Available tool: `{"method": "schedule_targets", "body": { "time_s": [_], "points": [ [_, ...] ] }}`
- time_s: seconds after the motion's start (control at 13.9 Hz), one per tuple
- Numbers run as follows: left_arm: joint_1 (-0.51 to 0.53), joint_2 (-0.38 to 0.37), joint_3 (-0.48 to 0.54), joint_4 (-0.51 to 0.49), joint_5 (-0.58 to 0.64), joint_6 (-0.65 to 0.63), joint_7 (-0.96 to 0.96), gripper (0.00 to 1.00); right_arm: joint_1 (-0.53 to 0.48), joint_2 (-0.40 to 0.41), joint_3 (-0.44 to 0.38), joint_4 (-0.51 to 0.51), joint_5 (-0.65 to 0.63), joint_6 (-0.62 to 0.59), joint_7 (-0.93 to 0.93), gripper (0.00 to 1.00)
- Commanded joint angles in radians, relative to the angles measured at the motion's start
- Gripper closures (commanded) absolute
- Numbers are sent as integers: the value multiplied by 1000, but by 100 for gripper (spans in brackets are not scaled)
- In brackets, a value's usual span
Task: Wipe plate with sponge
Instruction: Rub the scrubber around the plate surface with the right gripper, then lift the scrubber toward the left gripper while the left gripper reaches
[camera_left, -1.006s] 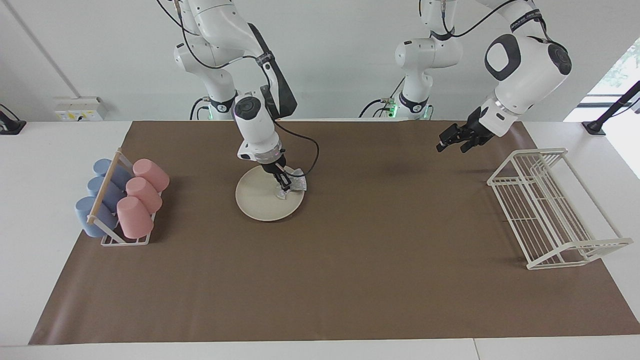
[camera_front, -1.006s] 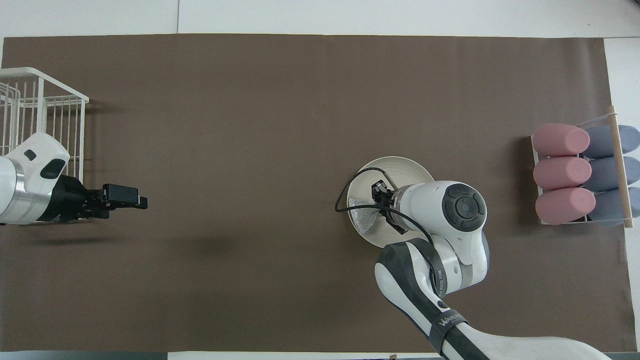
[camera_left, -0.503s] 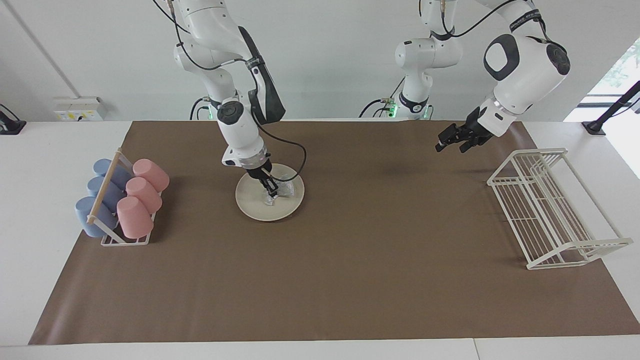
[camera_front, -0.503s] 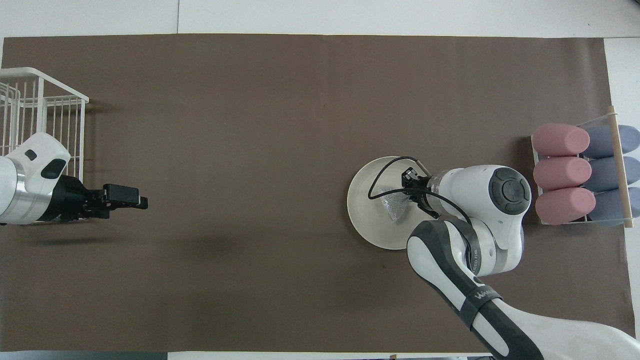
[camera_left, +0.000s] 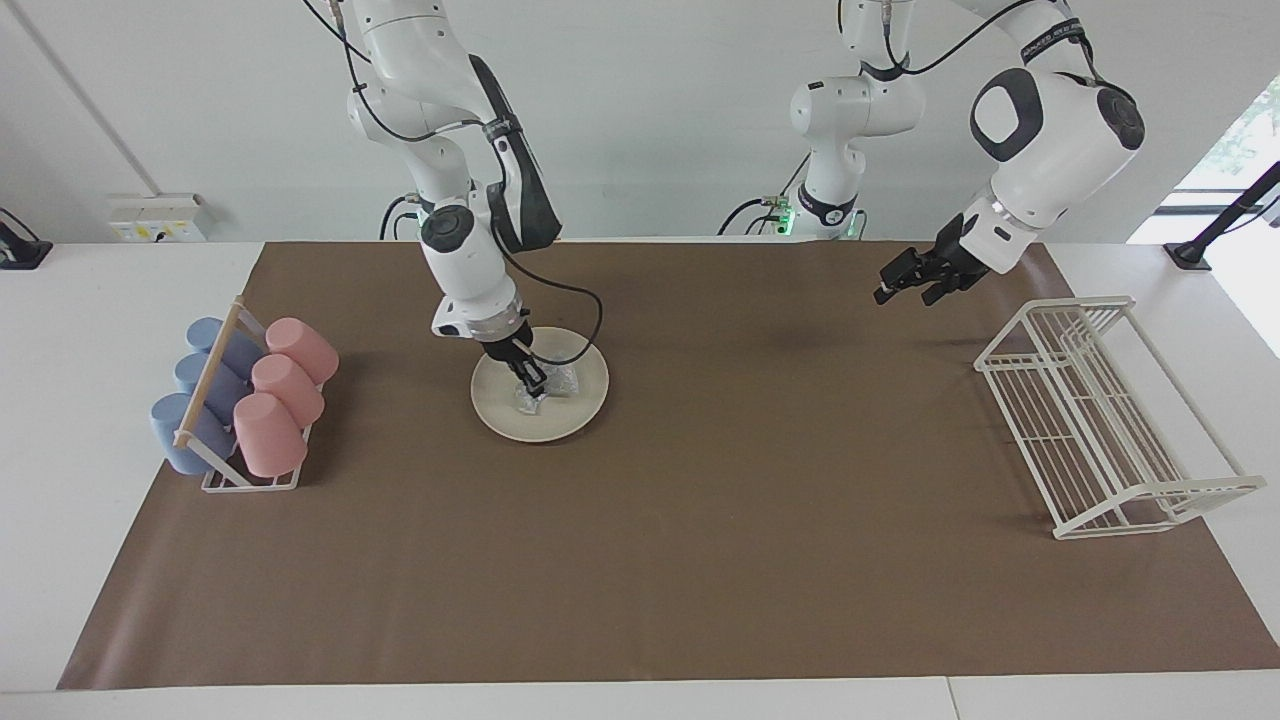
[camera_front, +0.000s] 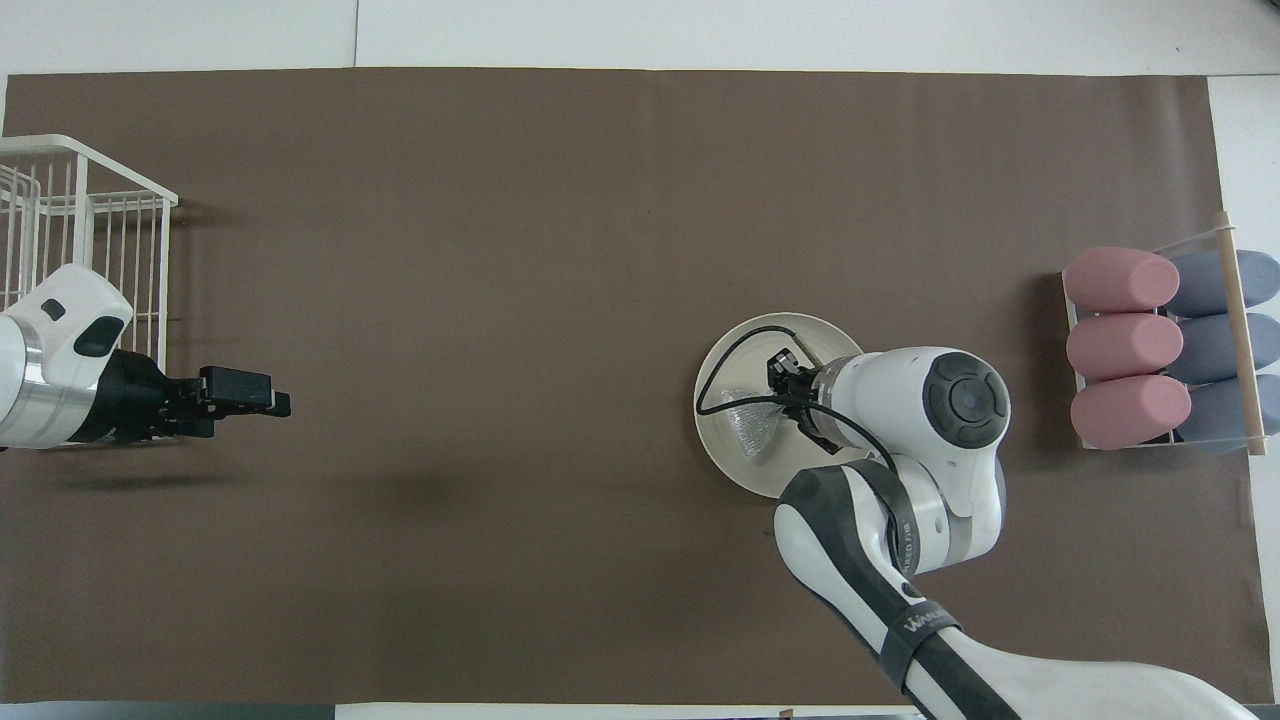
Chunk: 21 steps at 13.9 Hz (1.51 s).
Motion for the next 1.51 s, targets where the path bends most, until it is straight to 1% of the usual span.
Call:
{"method": "schedule_targets", "body": {
  "time_s": [0.0, 0.36, 0.43, 0.5, 0.57, 0.79, 0.93, 1.01, 1.08, 1.22, 1.29, 1.44],
  "points": [
    [3, 2, -3, 4, 24, 7, -11, 0, 45, 8, 4, -21, 8, 30, 85, 100],
    [3, 2, -3, 4, 26, 8, -12, 0, 42, 9, 6, -15, 8, 30, 86, 100],
    [3, 2, -3, 4, 26, 8, -12, 0, 45, 12, 6, 3, 8, 19, 102, 100],
    [1, 2, -3, 2, 26, 8, -12, 0, 49, 12, 6, 37, 8, -17, 146, 100],
    [-2, 2, -3, 2, 26, 10, -12, 0, 60, 9, 6, 83, 8, -86, 187, 100],
    [-13, -1, -6, -11, 26, 43, -12, 0, 87, -3, 6, 277, 5, -356, 319, 100],
    [-11, 0, -8, -8, 13, 45, -15, 0, 95, -38, 7, 376, -7, -517, 378, 100],
    [-11, 2, -8, -5, -23, 39, -15, 0, 95, -61, 9, 408, -8, -569, 407, 100],
    [-11, 2, -8, -5, -102, 34, -14, 0, 97, -84, 10, 434, -10, -616, 442, 100],
    [-7, 0, -6, -1, -245, 13, -6, 0, 146, -138, 9, 451, -12, -628, 528, 100],
    [1, -1, -5, -1, -319, -4, 6, 0, 161, -146, 10, 483, -28, -634, 587, 100],
    [18, -7, 7, -1, -484, -67, 73, 0, 193, -134, 12, 568, -108, -668, 701, 100]
  ]
}}
